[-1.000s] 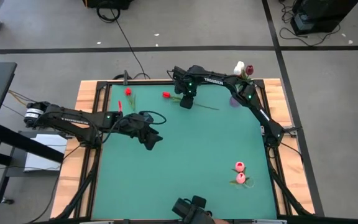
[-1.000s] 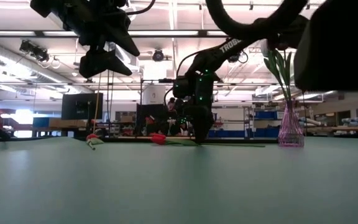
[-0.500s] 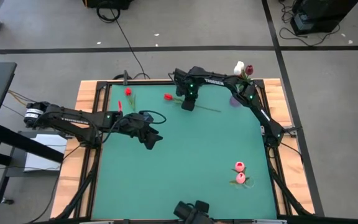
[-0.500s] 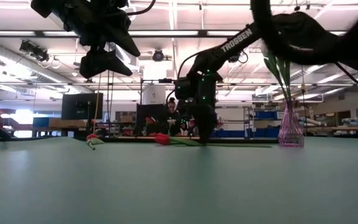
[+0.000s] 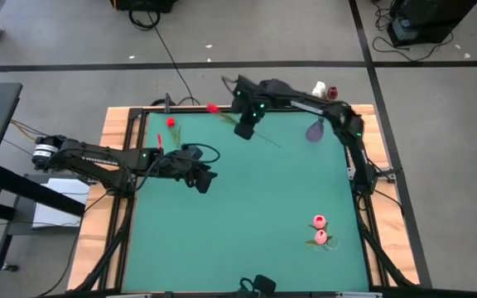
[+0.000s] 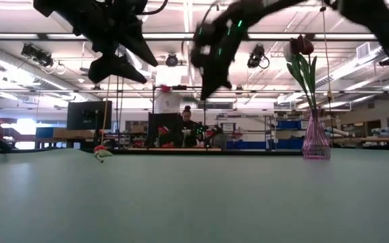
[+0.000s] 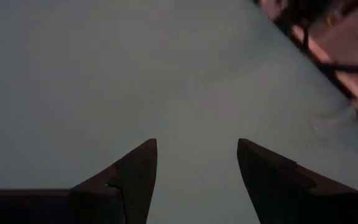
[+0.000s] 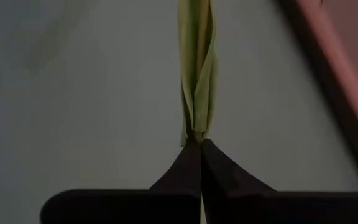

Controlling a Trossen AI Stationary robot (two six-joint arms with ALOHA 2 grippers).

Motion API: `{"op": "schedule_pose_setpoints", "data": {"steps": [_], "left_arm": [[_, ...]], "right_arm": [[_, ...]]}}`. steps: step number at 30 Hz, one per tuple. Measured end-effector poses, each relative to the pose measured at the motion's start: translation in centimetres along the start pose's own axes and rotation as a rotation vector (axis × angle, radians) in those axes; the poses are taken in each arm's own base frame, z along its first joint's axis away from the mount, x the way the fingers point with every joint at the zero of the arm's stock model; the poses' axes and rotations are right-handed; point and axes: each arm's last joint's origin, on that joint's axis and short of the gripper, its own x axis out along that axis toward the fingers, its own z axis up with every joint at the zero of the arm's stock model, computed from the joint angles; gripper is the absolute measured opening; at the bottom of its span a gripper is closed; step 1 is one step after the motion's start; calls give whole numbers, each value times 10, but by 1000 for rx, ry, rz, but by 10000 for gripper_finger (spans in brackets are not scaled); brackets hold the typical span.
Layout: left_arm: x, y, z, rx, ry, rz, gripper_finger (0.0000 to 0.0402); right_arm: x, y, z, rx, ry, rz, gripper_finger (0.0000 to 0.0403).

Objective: Sort flowers into vase by color
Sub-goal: Put the right red flower into the transparent vase

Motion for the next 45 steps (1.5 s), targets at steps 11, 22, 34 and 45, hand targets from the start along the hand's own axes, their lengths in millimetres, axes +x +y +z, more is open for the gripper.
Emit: {"op": "schedule_pose_setpoints", "data": {"steps": [11, 22, 34, 45], "left_arm": [[-10, -12, 58, 77, -551, -141, 228], [-33, -23, 84, 265, -892, -241, 228], [-36, -26, 85, 290, -903, -323, 180], [-33, -28, 81, 369, -826, -441, 13]], "right_arm": [[-124, 76, 3, -138, -454, -18, 1], [-153, 139, -25, -244, -640, -38, 0], [-140, 168, -38, -295, -671, 3, 0], [-136, 168, -47, -320, -572, 25, 91]]}}
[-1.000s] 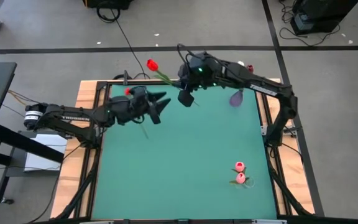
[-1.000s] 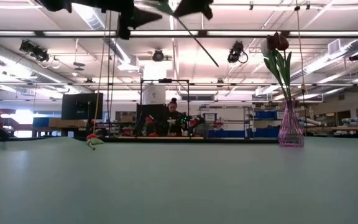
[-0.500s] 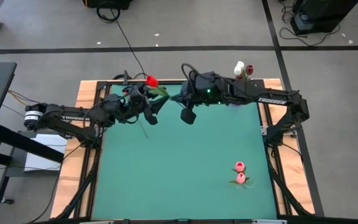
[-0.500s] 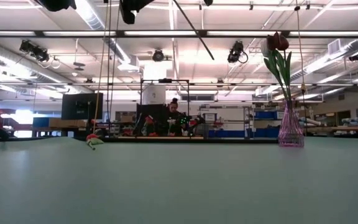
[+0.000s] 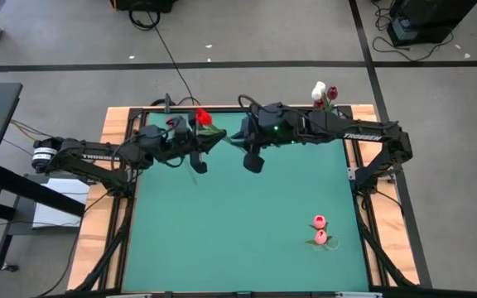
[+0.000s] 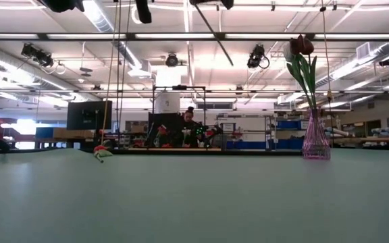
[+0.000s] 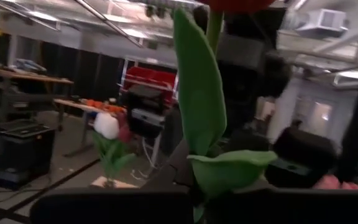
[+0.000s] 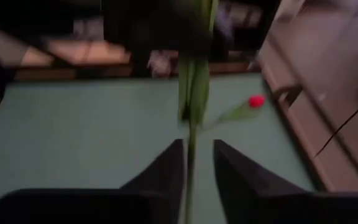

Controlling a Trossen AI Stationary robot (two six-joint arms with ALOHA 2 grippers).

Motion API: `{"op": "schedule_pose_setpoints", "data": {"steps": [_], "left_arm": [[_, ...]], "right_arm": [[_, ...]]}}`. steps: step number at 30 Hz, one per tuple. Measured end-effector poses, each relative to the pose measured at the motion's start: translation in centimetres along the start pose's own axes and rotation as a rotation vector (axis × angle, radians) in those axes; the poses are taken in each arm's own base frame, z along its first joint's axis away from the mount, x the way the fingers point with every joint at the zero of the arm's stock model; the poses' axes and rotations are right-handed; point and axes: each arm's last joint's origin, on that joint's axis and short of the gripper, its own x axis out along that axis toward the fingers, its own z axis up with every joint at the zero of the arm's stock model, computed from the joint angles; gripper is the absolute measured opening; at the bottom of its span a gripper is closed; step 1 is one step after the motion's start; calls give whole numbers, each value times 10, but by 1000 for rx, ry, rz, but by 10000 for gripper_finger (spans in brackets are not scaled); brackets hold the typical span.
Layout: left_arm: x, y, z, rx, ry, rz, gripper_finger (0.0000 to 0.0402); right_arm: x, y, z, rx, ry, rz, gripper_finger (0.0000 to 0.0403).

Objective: Sort flowers into vase by color
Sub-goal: Put the right red flower into the transparent vase

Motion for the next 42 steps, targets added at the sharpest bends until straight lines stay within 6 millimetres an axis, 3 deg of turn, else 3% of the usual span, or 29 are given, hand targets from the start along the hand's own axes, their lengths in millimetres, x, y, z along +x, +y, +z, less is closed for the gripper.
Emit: {"op": "schedule_pose_setpoints", "data": {"steps": [7, 14, 19, 27, 34, 42], "left_arm": [[0, -3, -9, -20, 79, -41, 7], [20, -6, -14, -36, 112, -93, 6], [39, -11, -12, -20, 161, -138, 6], [46, -14, -8, 0, 209, -145, 9], [47, -14, -6, -17, 196, -144, 30], [37, -16, 14, -24, 137, -144, 149]], "right_arm": [[-22, 2, -3, 16, 43, 222, 199], [-6, 5, 2, 44, -11, 218, 226], [-3, 4, 0, 88, 13, 187, 190], [-12, 6, -4, 76, 57, 180, 20], [-22, 13, -5, 54, 66, 88, 12], [-66, 6, -5, 47, 58, -56, 11]]}}
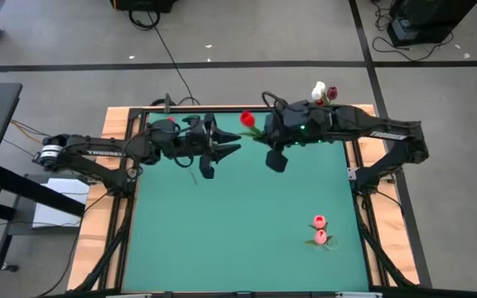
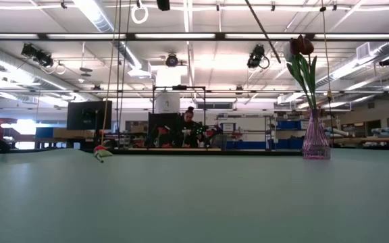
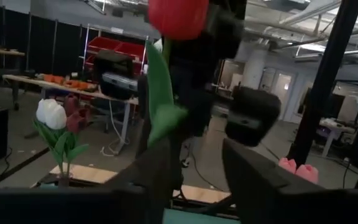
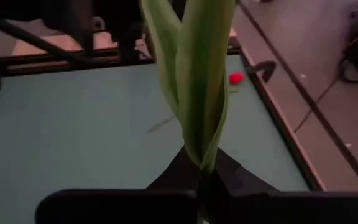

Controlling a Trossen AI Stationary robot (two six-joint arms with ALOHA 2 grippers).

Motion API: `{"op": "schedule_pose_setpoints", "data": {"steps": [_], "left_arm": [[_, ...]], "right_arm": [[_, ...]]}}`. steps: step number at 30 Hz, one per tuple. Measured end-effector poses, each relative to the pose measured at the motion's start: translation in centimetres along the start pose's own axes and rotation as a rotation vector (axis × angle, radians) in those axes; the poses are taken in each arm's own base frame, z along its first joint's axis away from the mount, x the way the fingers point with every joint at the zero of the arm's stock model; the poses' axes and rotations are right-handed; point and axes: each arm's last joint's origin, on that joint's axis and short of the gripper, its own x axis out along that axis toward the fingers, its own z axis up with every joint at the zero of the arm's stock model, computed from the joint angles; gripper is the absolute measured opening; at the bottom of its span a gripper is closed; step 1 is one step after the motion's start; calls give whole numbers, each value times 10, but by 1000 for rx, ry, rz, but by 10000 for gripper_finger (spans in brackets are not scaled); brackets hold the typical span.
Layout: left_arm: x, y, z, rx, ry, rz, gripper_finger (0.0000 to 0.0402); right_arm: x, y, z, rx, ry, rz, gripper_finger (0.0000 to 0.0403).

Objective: Sort flowers into vase by color
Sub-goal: Put the right red flower into the transparent vase

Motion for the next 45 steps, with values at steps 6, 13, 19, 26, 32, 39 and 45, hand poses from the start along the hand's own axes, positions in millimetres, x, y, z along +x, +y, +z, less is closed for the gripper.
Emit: {"op": "schedule_pose_setpoints", "data": {"steps": [6, 13, 19, 26, 32, 39, 45], "left_arm": [[-21, -5, 22, -8, -20, 21, 194], [-43, -6, 34, -8, 11, 138, 173], [-39, -4, 28, -26, 38, 162, 157], [-36, 1, 19, -29, 78, 259, 155], [-38, 4, 12, -98, 129, 345, 155], [-40, 7, 3, -183, 204, 395, 155], [-40, 6, 2, -229, 203, 400, 155]], "right_arm": [[-57, -11, -5, 52, -104, -92, 10], [-105, -12, -65, 194, -249, -57, 10], [-115, 1, -119, 251, -281, 67, 10], [-115, 24, -155, 196, -218, 300, 10], [-124, 39, -168, 161, -194, 488, 10], [-138, 49, -170, 100, -245, 601, 10], [-143, 65, -171, 34, -263, 685, 10]]}}
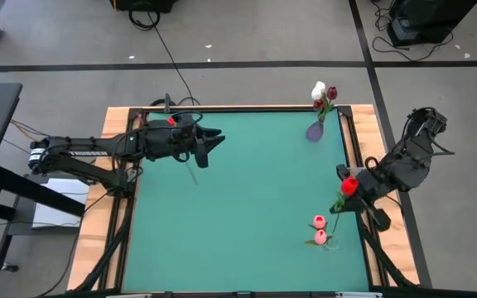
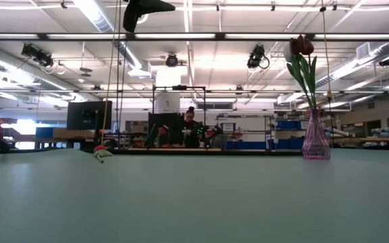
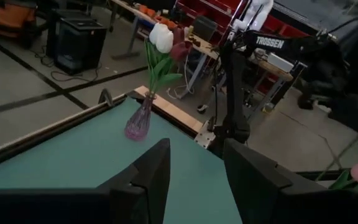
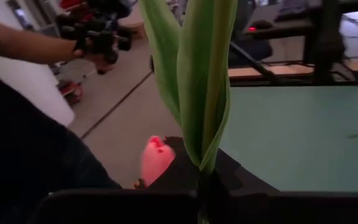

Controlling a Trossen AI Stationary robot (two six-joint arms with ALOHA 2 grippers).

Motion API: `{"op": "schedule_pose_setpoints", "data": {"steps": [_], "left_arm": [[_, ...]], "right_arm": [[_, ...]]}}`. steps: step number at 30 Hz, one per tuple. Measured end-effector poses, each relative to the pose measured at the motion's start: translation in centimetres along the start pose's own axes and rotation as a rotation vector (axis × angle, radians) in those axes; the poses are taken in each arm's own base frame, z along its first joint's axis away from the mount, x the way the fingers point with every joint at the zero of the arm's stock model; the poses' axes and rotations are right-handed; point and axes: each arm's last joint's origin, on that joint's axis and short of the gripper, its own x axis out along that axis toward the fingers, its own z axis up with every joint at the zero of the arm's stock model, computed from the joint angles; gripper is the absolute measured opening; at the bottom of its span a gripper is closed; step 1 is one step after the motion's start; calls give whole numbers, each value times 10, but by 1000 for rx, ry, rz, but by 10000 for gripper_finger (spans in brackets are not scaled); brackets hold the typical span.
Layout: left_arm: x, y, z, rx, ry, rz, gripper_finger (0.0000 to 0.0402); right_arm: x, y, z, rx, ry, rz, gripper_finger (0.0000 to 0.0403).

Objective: Sort flowers into vase by color
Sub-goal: Put the right red flower into the transparent vase

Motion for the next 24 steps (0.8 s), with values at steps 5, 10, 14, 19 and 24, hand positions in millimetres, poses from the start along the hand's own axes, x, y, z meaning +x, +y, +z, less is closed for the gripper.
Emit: {"op": "schedule_pose_setpoints", "data": {"steps": [5, 10, 14, 19, 24], "left_arm": [[0, 0, 0, -47, 0, 0, 155], [0, 0, 0, -87, 1, -1, 155], [0, 0, 0, -112, 1, -3, 155], [0, 0, 0, -115, 2, -3, 155], [0, 0, 0, -115, 2, -3, 155]], "right_arm": [[9, 13, -5, -40, 25, 27, 10], [17, 24, -13, -99, 53, 5, 10], [22, 27, -28, -124, 58, -18, 10], [29, 26, -56, -84, 16, -10, 10], [34, 24, -82, -60, 24, 0, 32]]}}
